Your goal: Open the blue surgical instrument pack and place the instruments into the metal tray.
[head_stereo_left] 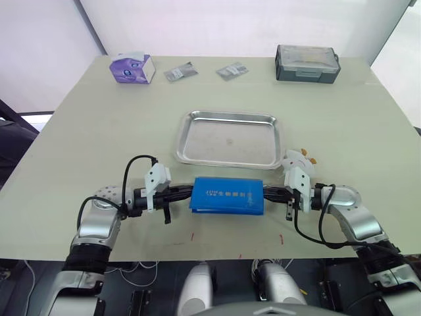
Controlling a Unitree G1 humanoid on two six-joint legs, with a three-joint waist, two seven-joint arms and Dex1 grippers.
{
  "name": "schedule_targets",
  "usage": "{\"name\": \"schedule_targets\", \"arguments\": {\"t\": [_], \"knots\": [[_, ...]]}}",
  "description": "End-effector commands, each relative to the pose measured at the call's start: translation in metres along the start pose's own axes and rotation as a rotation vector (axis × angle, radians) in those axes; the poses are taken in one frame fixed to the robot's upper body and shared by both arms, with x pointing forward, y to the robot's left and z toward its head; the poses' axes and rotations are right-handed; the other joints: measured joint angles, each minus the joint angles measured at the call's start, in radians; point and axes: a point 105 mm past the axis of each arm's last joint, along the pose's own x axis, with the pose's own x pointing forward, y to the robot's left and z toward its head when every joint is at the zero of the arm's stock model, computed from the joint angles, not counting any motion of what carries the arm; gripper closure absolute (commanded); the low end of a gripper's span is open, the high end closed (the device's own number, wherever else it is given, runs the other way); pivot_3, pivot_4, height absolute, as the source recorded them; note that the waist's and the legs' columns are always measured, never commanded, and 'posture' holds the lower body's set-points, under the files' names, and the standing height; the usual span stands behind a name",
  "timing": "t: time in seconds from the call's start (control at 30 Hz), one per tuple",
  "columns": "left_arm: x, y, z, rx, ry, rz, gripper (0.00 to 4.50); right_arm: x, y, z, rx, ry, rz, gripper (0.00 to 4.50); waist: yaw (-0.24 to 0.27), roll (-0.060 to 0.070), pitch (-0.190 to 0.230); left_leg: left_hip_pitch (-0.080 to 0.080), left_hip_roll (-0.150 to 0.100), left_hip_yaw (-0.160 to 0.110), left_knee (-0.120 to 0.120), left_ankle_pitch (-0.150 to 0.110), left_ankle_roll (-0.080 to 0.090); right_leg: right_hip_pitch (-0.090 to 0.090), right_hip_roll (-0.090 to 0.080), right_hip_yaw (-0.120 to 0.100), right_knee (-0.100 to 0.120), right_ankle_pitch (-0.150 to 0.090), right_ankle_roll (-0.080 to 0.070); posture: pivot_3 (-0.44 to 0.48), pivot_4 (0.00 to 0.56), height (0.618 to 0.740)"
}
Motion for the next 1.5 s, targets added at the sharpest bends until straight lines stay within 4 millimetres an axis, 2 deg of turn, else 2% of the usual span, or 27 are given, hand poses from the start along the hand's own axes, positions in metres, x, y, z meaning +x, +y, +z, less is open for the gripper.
{"name": "schedule_targets", "arguments": {"t": [0.03,0.17,0.3,0.47,0.57,0.67,0.87,0.93,0.97,1.3,1.5], "knots": [[-0.002,0.000,0.003,0.038,0.002,-0.008,4.48,-0.010,0.000,0.008,-0.053,-0.022,-0.018,4.50,0.001,0.000,0.000,0.000,0.000,0.000,0.000,0.000,0.000,0.000,0.000,0.000,0.000,0.000,0.000,0.000,0.150,0.731],[-0.013,0.002,0.002,0.039,0.017,0.015,4.48,-0.024,0.005,0.006,-0.062,-0.020,-0.017,4.50,0.000,0.000,0.000,0.000,0.000,0.000,0.000,0.000,0.000,0.000,0.000,0.000,-0.001,0.000,0.000,0.000,0.150,0.731],[-0.033,0.007,0.006,0.042,0.013,0.077,4.48,-0.047,0.010,0.007,-0.116,-0.022,-0.021,4.50,-0.005,0.000,0.000,0.000,0.000,0.000,0.000,0.000,0.000,0.000,0.000,0.000,0.000,0.000,0.000,0.000,0.150,0.731],[-0.053,0.003,0.014,0.051,-0.009,0.089,4.48,-0.057,0.016,0.007,-0.192,-0.026,-0.006,4.50,-0.003,0.000,0.000,0.000,0.001,0.000,0.000,0.000,0.000,0.000,0.000,0.000,0.000,0.000,0.000,0.000,0.150,0.731],[-0.063,-0.004,0.028,0.068,-0.041,0.063,4.50,-0.058,0.018,0.015,-0.250,-0.065,0.005,3.70,-0.002,0.000,0.000,0.000,0.001,0.000,0.000,0.000,0.000,0.000,0.000,0.000,0.000,0.000,0.000,0.000,0.150,0.731],[-0.067,-0.014,0.038,0.090,-0.047,0.013,3.82,-0.056,0.022,0.018,-0.313,-0.072,0.037,2.60,-0.002,0.000,0.001,0.000,0.001,0.000,0.000,0.000,0.000,0.000,0.000,0.000,0.000,0.000,0.000,0.000,0.150,0.731],[-0.064,-0.032,0.053,0.145,-0.038,-0.100,1.21,-0.045,0.021,0.023,-0.437,-0.120,0.055,0.04,-0.002,0.000,0.001,0.001,0.001,0.001,0.000,0.000,0.000,0.000,0.000,0.000,0.000,0.000,0.000,0.000,0.150,0.731],[-0.061,-0.040,0.058,0.158,-0.042,-0.145,0.32,-0.039,0.025,0.022,-0.501,-0.117,0.096,0.00,-0.003,0.000,0.001,0.001,0.001,0.001,0.000,0.000,0.000,0.000,0.000,0.000,0.000,0.000,0.000,0.000,0.150,0.731],[-0.059,-0.043,0.060,0.161,-0.046,-0.160,0.09,-0.036,0.026,0.021,-0.530,-0.119,0.105,0.00,-0.003,0.000,0.001,0.001,0.001,0.001,0.000,0.000,0.000,0.000,0.001,0.000,0.000,0.000,0.000,0.000,0.150,0.731],[-0.051,-0.059,0.070,0.184,-0.061,-0.262,0.09,0.000,0.018,0.029,-0.694,-0.176,0.149,0.00,-0.005,0.000,0.002,0.001,0.001,0.002,0.000,0.000,0.000,0.000,0.000,0.001,0.000,0.000,0.000,0.000,0.150,0.731],[-0.053,-0.064,0.072,0.184,-0.066,-0.280,0.09,0.010,0.013,0.027,-0.730,-0.183,0.155,0.00,-0.002,0.000,0.002,0.001,0.001,0.003,0.000,0.000,0.000,0.000,0.000,0.001,0.000,0.000,-0.001,0.000,0.150,0.731]]}}
